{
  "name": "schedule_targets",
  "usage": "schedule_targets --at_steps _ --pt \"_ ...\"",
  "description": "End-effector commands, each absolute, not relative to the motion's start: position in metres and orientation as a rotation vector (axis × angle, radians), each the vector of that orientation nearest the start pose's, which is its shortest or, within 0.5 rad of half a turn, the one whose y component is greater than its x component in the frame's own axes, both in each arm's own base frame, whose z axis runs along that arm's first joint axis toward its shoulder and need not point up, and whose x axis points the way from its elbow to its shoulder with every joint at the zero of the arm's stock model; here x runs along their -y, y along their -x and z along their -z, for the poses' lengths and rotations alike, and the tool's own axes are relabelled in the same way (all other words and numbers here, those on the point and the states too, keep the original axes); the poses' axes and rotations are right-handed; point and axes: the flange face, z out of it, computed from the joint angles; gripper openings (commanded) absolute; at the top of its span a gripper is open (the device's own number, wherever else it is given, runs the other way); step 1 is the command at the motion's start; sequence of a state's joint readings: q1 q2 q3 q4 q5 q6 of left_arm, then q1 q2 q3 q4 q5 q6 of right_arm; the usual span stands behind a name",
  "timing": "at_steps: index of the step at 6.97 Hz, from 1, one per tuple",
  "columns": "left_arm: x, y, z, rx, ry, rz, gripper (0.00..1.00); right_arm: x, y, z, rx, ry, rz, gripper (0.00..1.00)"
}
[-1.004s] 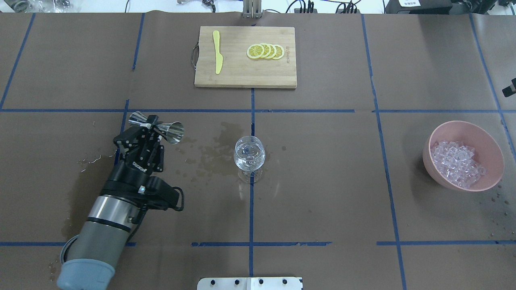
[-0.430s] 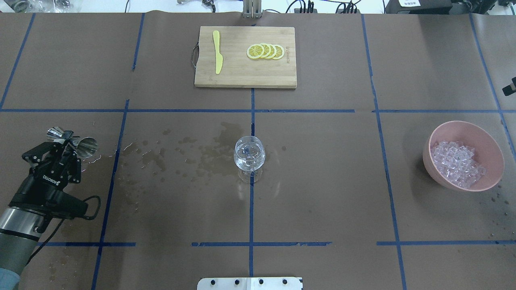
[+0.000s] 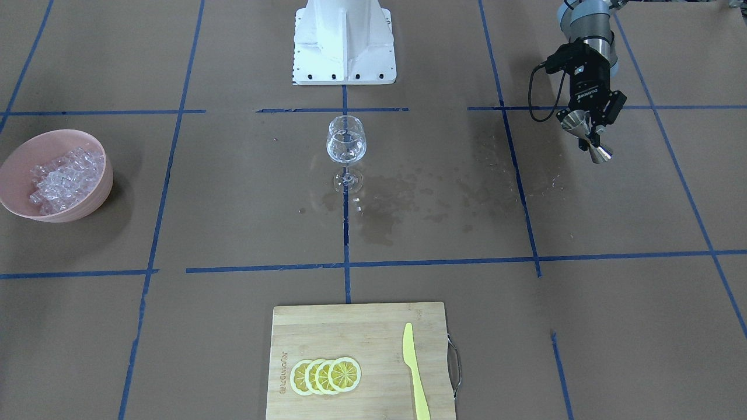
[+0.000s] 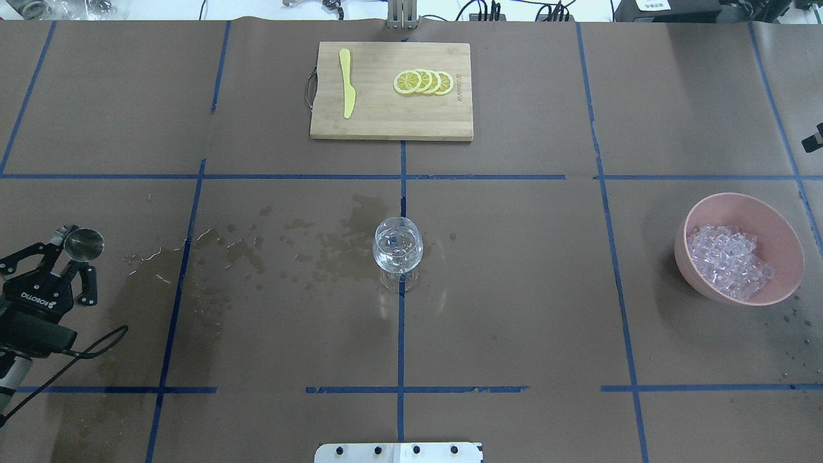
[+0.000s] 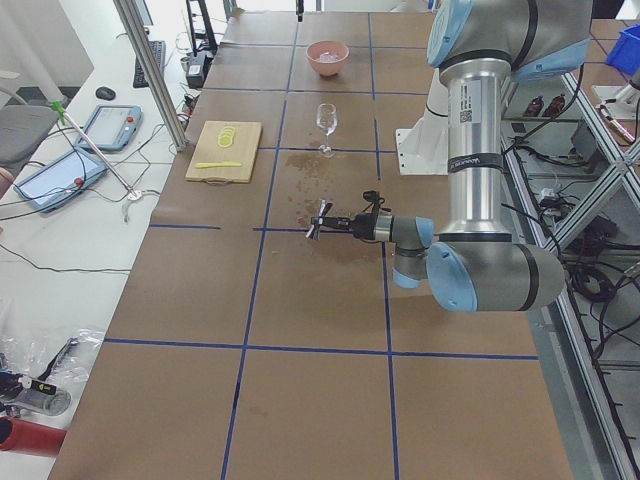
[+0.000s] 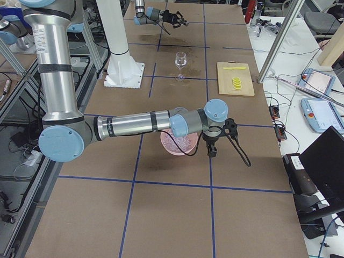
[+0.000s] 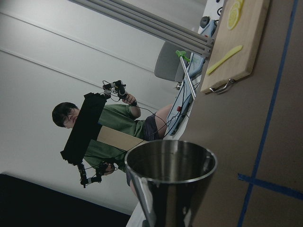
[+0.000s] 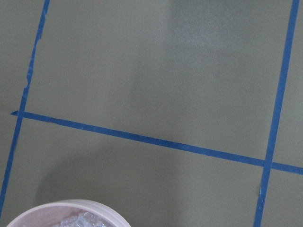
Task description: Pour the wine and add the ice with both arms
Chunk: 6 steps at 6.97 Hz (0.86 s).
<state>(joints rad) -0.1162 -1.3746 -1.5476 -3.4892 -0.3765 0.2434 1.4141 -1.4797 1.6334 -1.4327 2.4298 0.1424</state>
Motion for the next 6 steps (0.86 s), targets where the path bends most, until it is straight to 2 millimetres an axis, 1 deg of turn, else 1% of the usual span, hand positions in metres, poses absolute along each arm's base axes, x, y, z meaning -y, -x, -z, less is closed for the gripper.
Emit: schedule_targets --at_steps 1,2,3,4,5,6 --pt "0.255 -0.256 -0.589 -0.215 -1.614 -0.245 0.0 0.541 0.027 -0.561 0.884 -0.141 0.138 1.0" --pt "0.254 -0.248 -0.59 -0.35 -1.612 -0.114 0.0 0.54 0.027 -0.563 0.883 -0.138 0.137 1.0" --pt "0.252 -0.249 -0.593 -0.5 -1.57 0.018 0.0 0.539 0.026 -0.564 0.883 -0.138 0.137 1.0" --pt "0.249 -0.253 -0.598 -0.623 -1.524 0.096 0.0 0.539 0.026 -0.564 0.883 -0.137 0.136 1.0" --pt "0.245 -0.255 -0.601 -0.708 -1.489 0.165 0.0 0.539 0.026 -0.564 0.883 -0.135 0.136 1.0" --pt "0.24 -0.26 -0.6 -0.77 -1.461 0.198 0.0 0.539 0.026 -0.564 0.883 -0.137 0.136 1.0"
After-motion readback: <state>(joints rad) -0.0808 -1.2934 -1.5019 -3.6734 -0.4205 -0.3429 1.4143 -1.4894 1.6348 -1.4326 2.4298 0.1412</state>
